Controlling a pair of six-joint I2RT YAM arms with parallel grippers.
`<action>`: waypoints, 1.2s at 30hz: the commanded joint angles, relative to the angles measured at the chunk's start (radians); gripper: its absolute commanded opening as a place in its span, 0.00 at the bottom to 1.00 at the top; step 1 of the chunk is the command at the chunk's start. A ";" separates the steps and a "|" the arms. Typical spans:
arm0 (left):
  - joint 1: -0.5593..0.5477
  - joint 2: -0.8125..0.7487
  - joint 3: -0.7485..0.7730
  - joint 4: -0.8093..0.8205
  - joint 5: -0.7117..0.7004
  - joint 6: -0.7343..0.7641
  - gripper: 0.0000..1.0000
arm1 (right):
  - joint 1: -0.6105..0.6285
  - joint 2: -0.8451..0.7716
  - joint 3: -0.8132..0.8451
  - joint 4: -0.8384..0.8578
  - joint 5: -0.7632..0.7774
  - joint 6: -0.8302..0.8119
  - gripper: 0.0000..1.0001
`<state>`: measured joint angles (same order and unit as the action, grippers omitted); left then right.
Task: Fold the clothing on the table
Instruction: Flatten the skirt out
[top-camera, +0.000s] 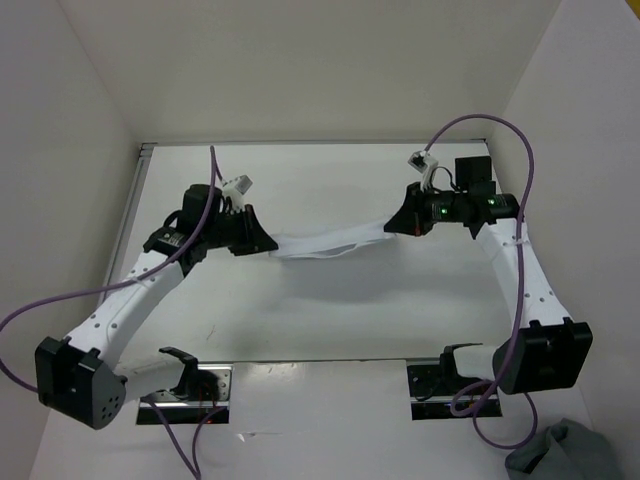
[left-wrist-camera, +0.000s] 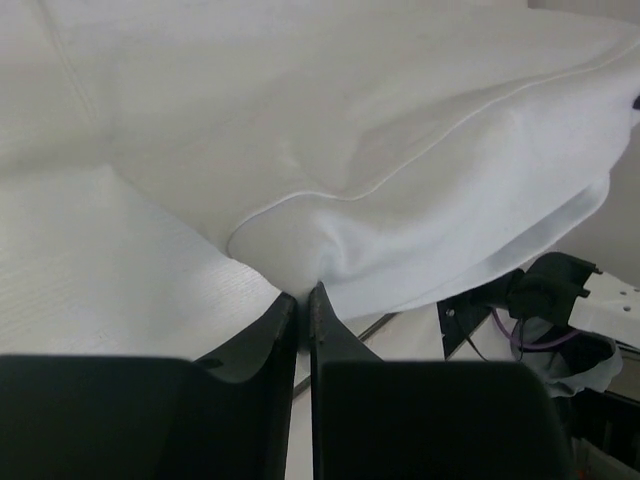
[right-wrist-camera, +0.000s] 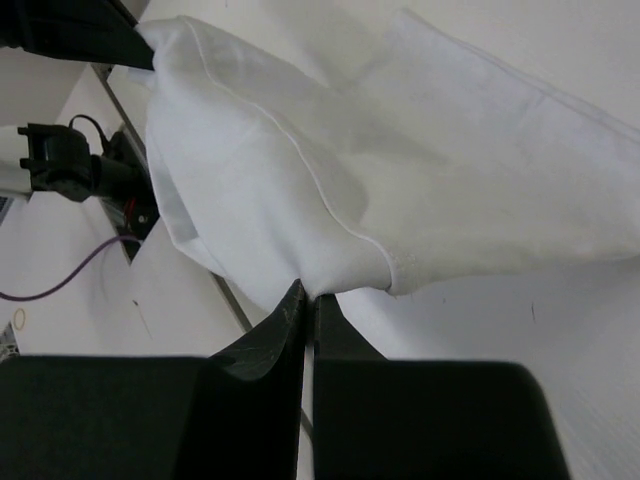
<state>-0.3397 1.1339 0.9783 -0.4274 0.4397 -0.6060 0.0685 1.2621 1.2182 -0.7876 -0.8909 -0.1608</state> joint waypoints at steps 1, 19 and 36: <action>0.019 0.072 0.045 0.053 0.027 -0.008 0.12 | 0.013 0.081 0.041 0.111 -0.008 0.079 0.00; 0.019 0.395 0.155 0.105 0.057 -0.011 0.19 | -0.065 0.312 0.034 0.177 0.086 0.175 0.00; -0.019 -0.026 0.022 -0.118 0.209 0.040 0.05 | -0.053 0.005 0.003 -0.183 0.001 -0.247 0.00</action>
<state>-0.3573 1.1770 1.0126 -0.4835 0.5667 -0.5972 -0.0029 1.3460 1.2087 -0.9108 -0.8406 -0.3019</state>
